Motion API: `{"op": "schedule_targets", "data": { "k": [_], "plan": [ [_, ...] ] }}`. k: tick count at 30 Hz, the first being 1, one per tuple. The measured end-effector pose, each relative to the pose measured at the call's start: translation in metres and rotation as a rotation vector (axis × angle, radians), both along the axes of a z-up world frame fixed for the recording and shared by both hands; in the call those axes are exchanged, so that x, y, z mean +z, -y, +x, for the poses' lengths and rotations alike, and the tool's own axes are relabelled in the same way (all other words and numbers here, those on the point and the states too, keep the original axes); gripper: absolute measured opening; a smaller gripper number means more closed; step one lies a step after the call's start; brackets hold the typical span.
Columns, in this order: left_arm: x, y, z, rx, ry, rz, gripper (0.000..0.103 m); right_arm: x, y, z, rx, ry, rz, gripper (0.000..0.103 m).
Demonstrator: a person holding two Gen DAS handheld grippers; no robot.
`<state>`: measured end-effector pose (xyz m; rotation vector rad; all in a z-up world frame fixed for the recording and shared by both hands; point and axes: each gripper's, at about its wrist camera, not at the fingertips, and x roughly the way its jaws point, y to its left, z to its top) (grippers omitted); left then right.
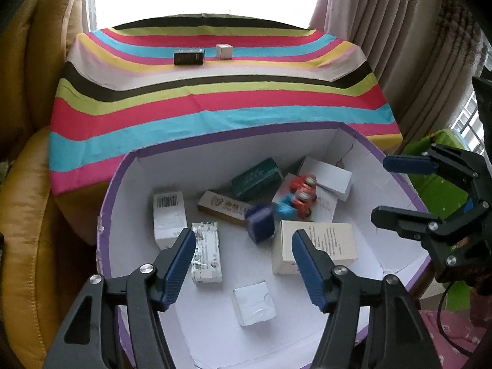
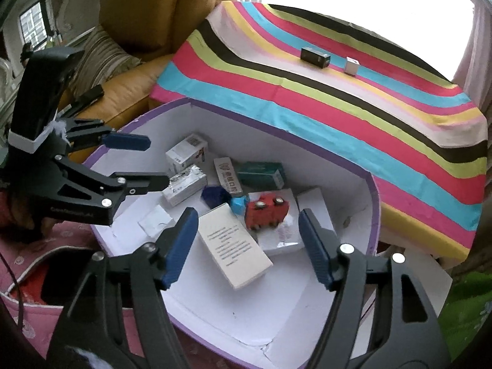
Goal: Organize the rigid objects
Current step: 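Open both grippers to drop the car and navy box into the storage box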
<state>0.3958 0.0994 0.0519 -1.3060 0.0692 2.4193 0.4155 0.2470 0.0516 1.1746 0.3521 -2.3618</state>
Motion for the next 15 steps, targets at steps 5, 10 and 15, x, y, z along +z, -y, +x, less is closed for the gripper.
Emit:
{"op": "schedule_targets", "data": {
  "k": [5,10,15],
  "plan": [
    [-0.007,-0.001,-0.002,0.003,0.027,0.0,0.068,-0.007,-0.003,-0.006,-0.012,0.018,-0.003,0.075],
    [-0.012,0.0,-0.007,0.001,0.052,0.016,0.07,-0.015,-0.001,-0.012,-0.015,0.029,0.007,0.077],
    [-0.012,0.001,-0.021,0.021,0.084,0.023,0.075,-0.022,0.002,-0.028,-0.014,0.036,0.037,0.081]
  ]
}}
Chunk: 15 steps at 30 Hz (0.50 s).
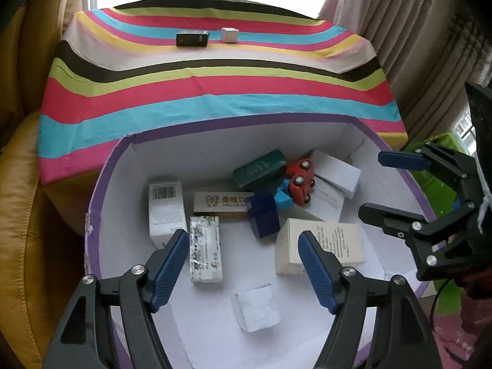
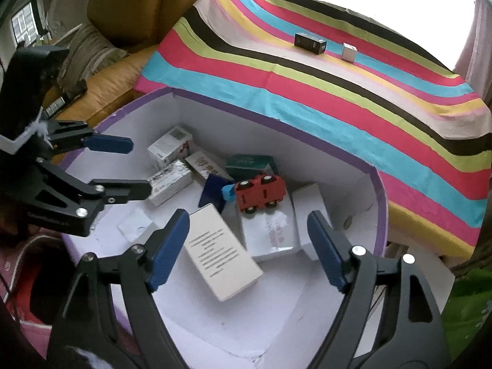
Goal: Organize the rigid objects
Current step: 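Open both grippers to drop the car and navy box into the storage box, then move both open grippers back over the last two boxes on the table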
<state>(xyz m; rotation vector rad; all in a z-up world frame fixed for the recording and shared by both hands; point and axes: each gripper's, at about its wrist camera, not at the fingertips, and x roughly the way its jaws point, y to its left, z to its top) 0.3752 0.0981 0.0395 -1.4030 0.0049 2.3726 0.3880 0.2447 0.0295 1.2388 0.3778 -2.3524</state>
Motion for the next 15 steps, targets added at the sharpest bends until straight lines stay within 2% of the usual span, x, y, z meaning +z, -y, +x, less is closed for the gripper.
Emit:
{"op": "schedule_targets", "data": {
  "k": [4,9,10,13,15],
  "plan": [
    [0.001,-0.001,-0.019,0.006,0.046,0.008,0.078,0.0,0.001,-0.019,-0.005,-0.002,0.016,0.081],
    [0.009,-0.005,-0.048,0.023,0.241,0.073,0.078,0.006,0.008,-0.048,-0.004,0.018,0.029,0.082],
    [0.016,-0.01,-0.053,-0.003,0.245,0.081,0.078,0.009,0.011,-0.052,0.008,0.01,0.039,0.082],
    [0.03,-0.022,-0.067,-0.057,0.17,0.066,0.079,0.015,0.018,-0.069,0.04,-0.01,0.073,0.087],
    [0.03,-0.026,-0.083,-0.044,0.158,0.041,0.079,0.014,0.02,-0.084,0.044,-0.017,0.086,0.087]
  ]
}}
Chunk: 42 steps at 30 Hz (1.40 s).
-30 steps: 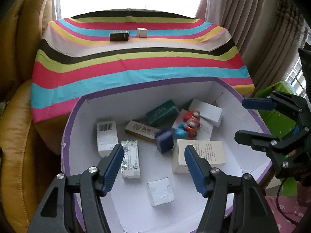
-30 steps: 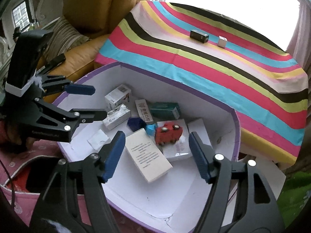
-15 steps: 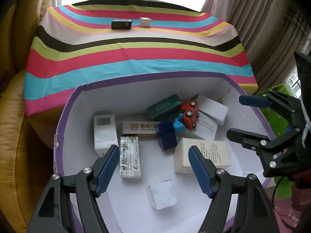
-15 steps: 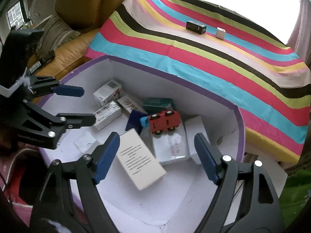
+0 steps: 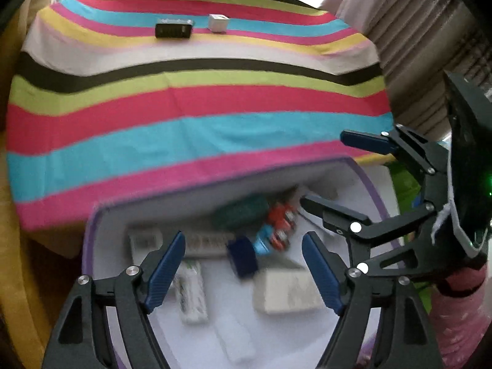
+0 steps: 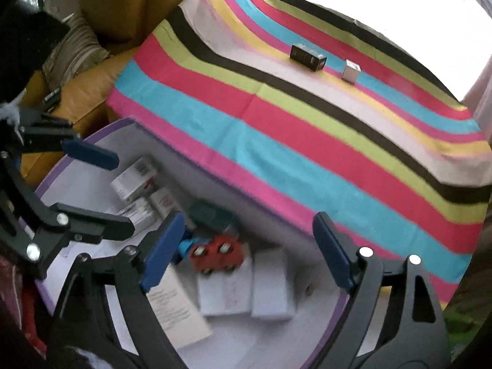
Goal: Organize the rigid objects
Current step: 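Move both open grippers back over the last two boxes on the table, then grasp the JI YIN MUSIC box with the right gripper while the left grasps the black DORMI box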
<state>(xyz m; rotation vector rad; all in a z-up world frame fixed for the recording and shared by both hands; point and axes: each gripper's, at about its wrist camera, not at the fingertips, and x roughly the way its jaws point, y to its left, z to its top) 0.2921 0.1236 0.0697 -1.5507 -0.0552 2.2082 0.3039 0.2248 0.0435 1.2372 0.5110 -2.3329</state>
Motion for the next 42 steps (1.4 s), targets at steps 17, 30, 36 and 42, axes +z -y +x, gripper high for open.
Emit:
{"op": "schedule_targets", "data": {
  "k": [17,30,36,42],
  "plan": [
    [-0.059,0.003,-0.206,0.292,-0.1,-0.217,0.084,-0.055,-0.048,-0.204,-0.365,0.091,-0.099,0.088],
    [-0.063,-0.005,-0.258,0.304,-0.2,-0.229,0.095,-0.076,-0.052,-0.347,-0.498,0.072,-0.136,0.091],
    [-0.064,-0.01,-0.256,0.343,-0.215,-0.227,0.103,-0.078,-0.04,-0.397,-0.517,0.017,-0.159,0.093],
    [-0.06,-0.021,-0.256,0.449,-0.132,-0.25,0.103,-0.079,-0.035,-0.435,-0.52,-0.01,-0.155,0.083]
  ]
}}
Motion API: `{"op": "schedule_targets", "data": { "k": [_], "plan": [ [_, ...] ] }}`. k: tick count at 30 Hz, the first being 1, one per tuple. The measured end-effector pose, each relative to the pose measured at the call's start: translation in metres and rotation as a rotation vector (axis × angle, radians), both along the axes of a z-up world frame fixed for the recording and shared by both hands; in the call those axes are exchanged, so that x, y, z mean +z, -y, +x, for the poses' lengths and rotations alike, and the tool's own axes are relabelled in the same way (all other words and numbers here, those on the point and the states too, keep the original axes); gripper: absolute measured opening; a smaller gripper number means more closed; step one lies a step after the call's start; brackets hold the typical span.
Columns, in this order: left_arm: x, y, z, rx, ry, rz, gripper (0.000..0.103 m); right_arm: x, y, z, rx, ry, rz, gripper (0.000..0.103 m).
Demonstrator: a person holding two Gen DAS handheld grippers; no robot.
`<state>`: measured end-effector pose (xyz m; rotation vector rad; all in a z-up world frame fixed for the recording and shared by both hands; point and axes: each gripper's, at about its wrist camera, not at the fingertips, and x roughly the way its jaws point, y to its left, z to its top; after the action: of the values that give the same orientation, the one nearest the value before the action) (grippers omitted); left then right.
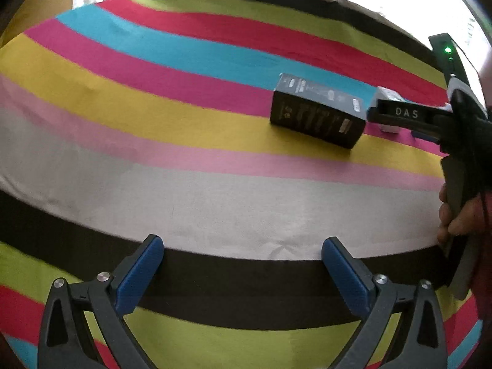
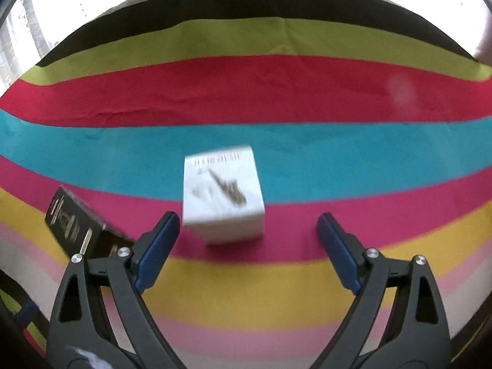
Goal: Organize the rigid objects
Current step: 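Grasp the JI YIN MUSIC box with the right gripper while the left grasps the black DORMI box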
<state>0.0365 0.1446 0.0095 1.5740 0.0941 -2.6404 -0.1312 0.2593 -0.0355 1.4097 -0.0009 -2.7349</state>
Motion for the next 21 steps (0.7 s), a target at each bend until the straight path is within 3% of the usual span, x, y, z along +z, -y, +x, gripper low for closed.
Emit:
{"op": "schedule_targets", "data": {
  "k": [1,2,6,8,12,16,18,21],
  "plan": [
    [0.001,-0.001,-0.001,0.006,0.022,0.009,0.103,0.001,0.001,-0.001,0.004,-0.008,0.024,0.071],
    [0.004,-0.003,-0.003,0.015,0.033,0.043,0.103,0.003,0.001,0.0,0.016,-0.024,0.049,0.045],
    [0.017,-0.003,-0.008,0.118,0.011,0.344,0.103,0.005,-0.011,0.017,0.1,-0.033,0.036,0.045],
    [0.026,-0.01,-0.017,0.192,-0.017,0.399,0.103,0.005,-0.02,0.026,0.124,-0.045,0.041,0.044],
    [0.039,-0.02,-0.047,0.359,-0.053,0.403,0.103,0.006,-0.048,0.04,0.135,-0.049,0.01,0.045],
    [0.044,-0.033,-0.078,0.456,-0.071,0.32,0.103,0.007,-0.054,0.05,0.164,-0.051,0.018,0.045],
    [0.041,-0.031,-0.088,0.466,-0.051,0.27,0.103,0.007,-0.057,0.047,0.167,-0.051,0.022,0.045],
    [0.02,-0.043,-0.104,0.378,0.078,0.179,0.103,0.008,-0.058,0.046,0.167,-0.05,0.015,0.045]
  ]
}}
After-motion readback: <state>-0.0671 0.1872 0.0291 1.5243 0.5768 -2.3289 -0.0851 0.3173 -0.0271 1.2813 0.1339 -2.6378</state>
